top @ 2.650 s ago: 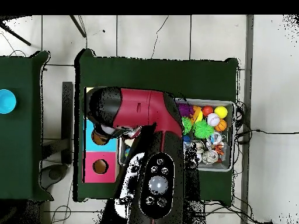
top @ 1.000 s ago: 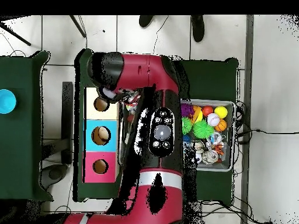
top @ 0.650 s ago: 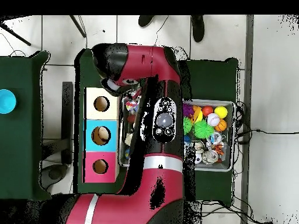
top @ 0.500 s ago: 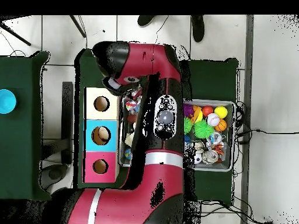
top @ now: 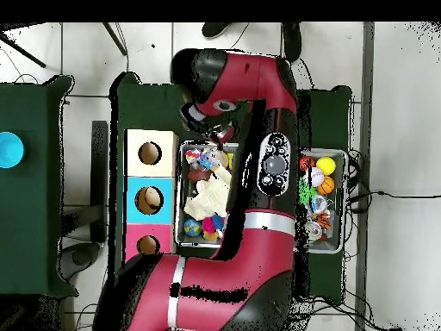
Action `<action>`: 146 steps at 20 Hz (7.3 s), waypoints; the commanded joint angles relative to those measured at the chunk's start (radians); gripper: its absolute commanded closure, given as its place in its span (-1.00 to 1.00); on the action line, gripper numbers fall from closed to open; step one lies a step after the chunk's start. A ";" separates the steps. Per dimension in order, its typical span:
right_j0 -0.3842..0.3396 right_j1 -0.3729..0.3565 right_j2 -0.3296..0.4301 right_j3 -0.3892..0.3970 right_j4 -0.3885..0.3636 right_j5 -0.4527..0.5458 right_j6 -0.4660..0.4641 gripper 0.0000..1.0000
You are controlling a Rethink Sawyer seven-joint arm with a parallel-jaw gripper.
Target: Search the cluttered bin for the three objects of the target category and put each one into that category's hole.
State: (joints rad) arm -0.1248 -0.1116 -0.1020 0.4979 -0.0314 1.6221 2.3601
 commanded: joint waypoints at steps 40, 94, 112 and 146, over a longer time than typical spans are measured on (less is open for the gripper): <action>0.004 -0.415 0.118 0.692 -0.074 -0.466 -0.158 -1.00; -0.109 -0.352 0.297 0.763 -0.107 -0.580 -0.173 -1.00; -0.149 -0.278 0.352 0.711 -0.154 -0.631 -0.218 -1.00; -0.091 -0.159 0.347 0.434 -0.415 -0.380 -0.316 -1.00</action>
State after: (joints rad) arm -0.1827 -0.3323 0.1634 0.9320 -0.4010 1.2228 2.3599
